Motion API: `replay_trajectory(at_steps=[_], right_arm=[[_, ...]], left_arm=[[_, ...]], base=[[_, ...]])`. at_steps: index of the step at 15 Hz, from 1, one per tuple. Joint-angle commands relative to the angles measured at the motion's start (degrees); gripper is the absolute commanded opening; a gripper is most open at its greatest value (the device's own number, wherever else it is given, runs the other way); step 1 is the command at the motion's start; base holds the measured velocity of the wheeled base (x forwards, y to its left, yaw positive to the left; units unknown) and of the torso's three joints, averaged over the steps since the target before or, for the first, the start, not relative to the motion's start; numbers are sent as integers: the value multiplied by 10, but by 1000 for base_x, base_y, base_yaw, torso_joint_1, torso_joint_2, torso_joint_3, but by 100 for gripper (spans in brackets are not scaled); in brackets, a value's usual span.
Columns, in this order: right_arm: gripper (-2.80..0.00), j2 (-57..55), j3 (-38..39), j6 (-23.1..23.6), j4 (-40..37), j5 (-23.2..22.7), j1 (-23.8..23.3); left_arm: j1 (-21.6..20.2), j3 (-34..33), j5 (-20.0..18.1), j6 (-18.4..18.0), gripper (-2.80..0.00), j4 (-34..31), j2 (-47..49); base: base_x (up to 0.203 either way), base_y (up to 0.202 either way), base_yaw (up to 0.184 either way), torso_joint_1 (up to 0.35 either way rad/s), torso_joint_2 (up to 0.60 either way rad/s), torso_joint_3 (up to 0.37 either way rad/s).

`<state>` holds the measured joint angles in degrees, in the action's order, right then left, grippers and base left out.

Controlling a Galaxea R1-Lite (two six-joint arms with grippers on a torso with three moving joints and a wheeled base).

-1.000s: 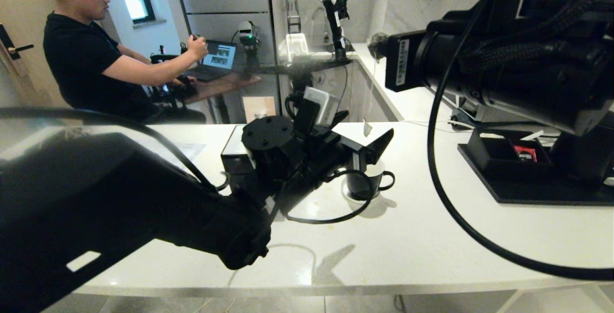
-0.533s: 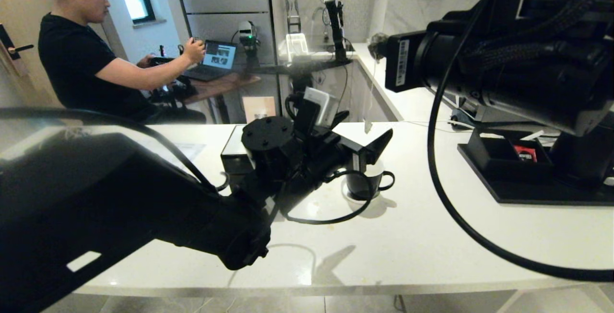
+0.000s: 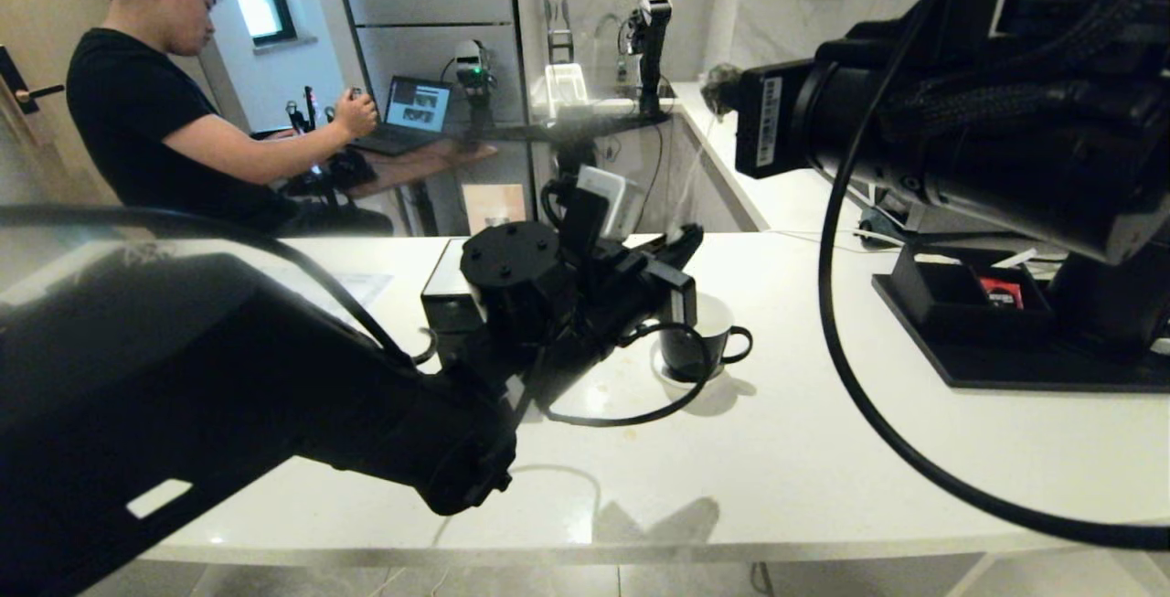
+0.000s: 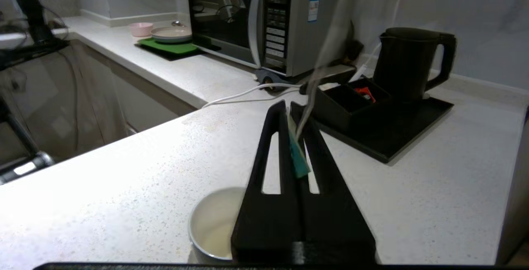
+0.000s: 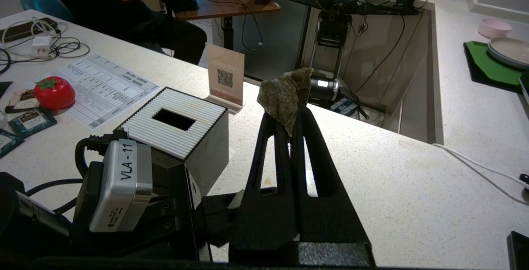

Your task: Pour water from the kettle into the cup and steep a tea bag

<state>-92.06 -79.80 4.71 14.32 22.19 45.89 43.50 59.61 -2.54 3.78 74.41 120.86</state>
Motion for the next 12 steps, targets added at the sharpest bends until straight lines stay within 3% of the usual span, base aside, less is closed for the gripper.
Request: replay_trajectory(at_steps=[1, 12], right_arm=[[-280, 0, 0, 0, 1, 1, 1], [-280, 0, 9, 0, 2, 3, 1]], left_arm=[[0, 0, 0, 0, -280, 4, -1], [0, -1, 2, 0, -280, 4, -2]], base=[[0, 0, 0, 0, 0, 0], [0, 0, 0, 0, 0, 0]])
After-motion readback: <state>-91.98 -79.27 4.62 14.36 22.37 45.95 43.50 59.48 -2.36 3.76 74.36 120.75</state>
